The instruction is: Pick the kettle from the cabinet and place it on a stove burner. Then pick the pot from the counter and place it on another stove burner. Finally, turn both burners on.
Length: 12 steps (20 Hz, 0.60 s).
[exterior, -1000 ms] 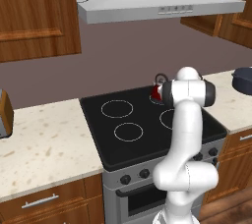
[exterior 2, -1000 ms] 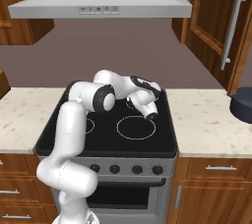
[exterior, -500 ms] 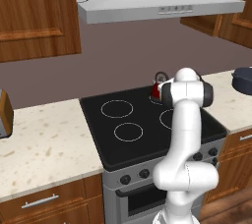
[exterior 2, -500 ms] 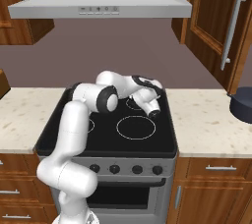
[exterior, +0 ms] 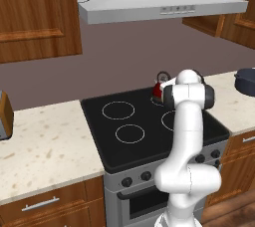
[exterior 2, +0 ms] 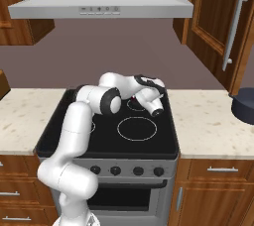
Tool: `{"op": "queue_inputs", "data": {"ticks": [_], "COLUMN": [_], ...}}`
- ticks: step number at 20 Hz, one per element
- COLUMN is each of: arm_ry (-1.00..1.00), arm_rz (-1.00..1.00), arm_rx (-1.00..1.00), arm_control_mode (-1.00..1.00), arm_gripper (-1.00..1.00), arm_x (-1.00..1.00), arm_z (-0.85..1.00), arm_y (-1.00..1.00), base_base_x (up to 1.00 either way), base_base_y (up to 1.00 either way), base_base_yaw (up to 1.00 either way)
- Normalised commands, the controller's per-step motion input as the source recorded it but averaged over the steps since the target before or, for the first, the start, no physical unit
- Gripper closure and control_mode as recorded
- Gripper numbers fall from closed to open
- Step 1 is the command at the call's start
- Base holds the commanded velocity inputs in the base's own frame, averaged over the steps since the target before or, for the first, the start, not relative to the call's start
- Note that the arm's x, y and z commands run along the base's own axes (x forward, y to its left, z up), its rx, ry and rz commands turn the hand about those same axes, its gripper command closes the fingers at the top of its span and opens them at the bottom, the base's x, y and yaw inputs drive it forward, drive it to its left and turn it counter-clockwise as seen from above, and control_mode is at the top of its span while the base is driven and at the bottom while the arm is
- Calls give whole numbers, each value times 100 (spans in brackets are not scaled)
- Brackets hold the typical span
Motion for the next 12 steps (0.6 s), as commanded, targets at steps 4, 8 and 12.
{"op": "queue_inputs", "data": {"ticks": [4,8,12], "arm_ry": [0,0,0], "arm_rz": [0,0,0], "arm_rx": [0,0,0], "arm_control_mode": [-100,-100,-100], "arm_gripper": [100,100,100], "arm_x": [10,0,-5], "arm_z": [-34,-38,-27], "arm_y": [0,0,0], "base_base_x": [0,0,0], "base_base_y": [0,0,0], "base_base_yaw": [0,0,0]}}
